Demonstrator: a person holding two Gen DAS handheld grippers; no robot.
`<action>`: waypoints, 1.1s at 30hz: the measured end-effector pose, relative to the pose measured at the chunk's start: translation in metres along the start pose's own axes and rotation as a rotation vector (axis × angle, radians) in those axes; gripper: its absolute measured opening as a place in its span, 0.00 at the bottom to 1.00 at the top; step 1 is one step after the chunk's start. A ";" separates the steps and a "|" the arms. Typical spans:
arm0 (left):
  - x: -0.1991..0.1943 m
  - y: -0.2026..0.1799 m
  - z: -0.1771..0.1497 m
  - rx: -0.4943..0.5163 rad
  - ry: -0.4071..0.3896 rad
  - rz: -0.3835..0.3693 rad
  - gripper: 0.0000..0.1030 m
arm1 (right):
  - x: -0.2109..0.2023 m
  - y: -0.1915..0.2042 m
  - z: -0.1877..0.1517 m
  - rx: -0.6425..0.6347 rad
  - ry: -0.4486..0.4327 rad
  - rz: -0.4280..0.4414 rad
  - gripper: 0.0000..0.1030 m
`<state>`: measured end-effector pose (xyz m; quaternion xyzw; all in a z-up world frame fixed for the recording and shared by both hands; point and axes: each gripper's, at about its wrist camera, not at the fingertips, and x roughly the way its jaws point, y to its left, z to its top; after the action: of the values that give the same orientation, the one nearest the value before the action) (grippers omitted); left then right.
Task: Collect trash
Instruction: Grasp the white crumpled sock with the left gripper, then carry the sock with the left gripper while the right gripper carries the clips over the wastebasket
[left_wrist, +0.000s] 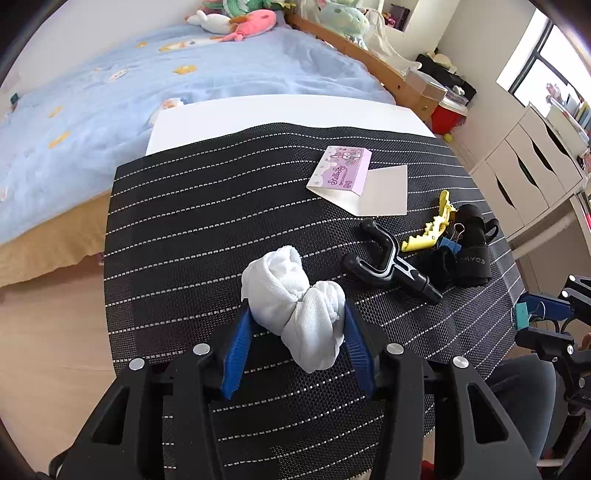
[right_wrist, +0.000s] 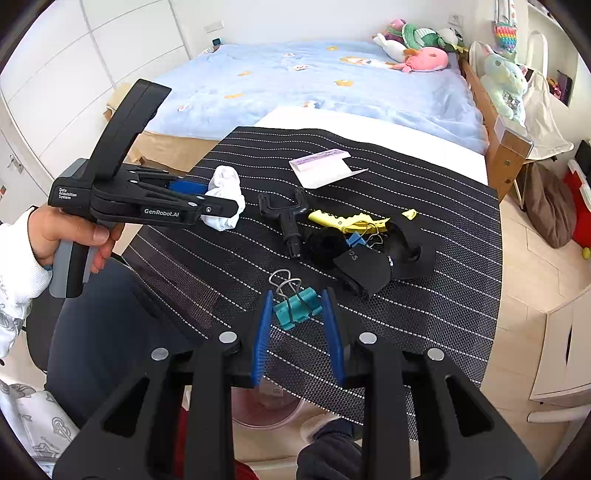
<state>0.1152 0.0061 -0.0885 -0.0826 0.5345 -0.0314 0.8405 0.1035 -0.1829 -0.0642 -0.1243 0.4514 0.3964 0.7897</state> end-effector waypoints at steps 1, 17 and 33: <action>-0.001 0.000 -0.001 0.002 -0.004 -0.003 0.42 | 0.000 0.000 0.000 0.001 -0.002 -0.001 0.27; -0.046 -0.020 -0.016 0.114 -0.122 -0.005 0.34 | -0.016 0.004 -0.002 0.006 -0.042 -0.027 0.27; -0.113 -0.051 -0.068 0.221 -0.221 -0.053 0.34 | -0.063 0.039 -0.020 -0.038 -0.118 -0.027 0.27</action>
<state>0.0075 -0.0358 -0.0067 -0.0068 0.4298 -0.1030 0.8970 0.0448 -0.2010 -0.0176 -0.1216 0.3950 0.4009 0.8176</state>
